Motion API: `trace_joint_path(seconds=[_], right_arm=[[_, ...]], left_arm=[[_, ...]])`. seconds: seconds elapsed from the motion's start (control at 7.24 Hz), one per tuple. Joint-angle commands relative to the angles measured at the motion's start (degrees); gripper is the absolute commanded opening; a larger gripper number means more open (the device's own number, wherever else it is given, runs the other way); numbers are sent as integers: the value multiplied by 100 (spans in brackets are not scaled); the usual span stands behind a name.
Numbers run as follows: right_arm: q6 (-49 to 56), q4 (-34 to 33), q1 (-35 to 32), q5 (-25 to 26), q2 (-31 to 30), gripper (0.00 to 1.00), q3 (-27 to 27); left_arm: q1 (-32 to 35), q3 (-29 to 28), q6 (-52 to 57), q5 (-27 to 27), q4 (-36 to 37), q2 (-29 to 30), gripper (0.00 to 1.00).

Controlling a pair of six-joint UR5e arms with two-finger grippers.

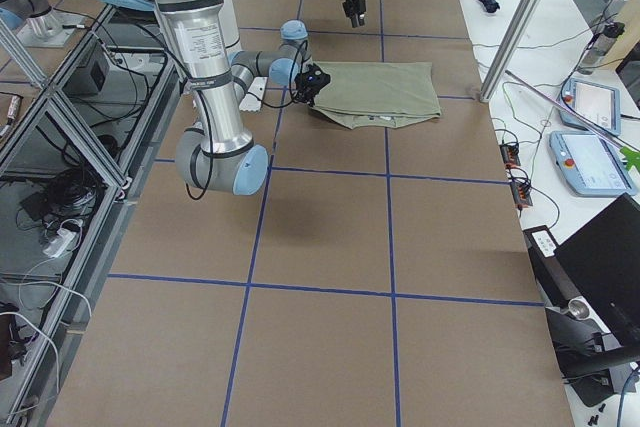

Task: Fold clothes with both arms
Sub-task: 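Lower both grippers to the shirt corners nearest the robot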

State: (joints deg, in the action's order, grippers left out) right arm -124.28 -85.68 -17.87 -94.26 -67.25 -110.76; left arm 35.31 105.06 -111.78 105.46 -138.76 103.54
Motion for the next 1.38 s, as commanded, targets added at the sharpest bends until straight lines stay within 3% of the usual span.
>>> trace_joint_path(seconds=[0.0, 0.14, 0.41, 0.83, 1.24], right_arm=[[0, -1, 11, -5, -130, 0, -95], [0, -1, 11, -5, -130, 0, -95], [0, -1, 11, -5, -122, 0, -95], [0, -10, 20, -5, -121, 0, -103], [-9, -10, 20, -5, -96, 0, -103]], left_arm=[[-1337, 348, -781, -1295, 857, -115, 63], [-1760, 340, -967, -1596, 886, -132, 63], [-2106, 314, -1206, -1669, 1323, -98, 63], [-2221, 279, -1215, -1704, 1334, -89, 62], [-2300, 252, -1215, -1695, 1334, -62, 55]])
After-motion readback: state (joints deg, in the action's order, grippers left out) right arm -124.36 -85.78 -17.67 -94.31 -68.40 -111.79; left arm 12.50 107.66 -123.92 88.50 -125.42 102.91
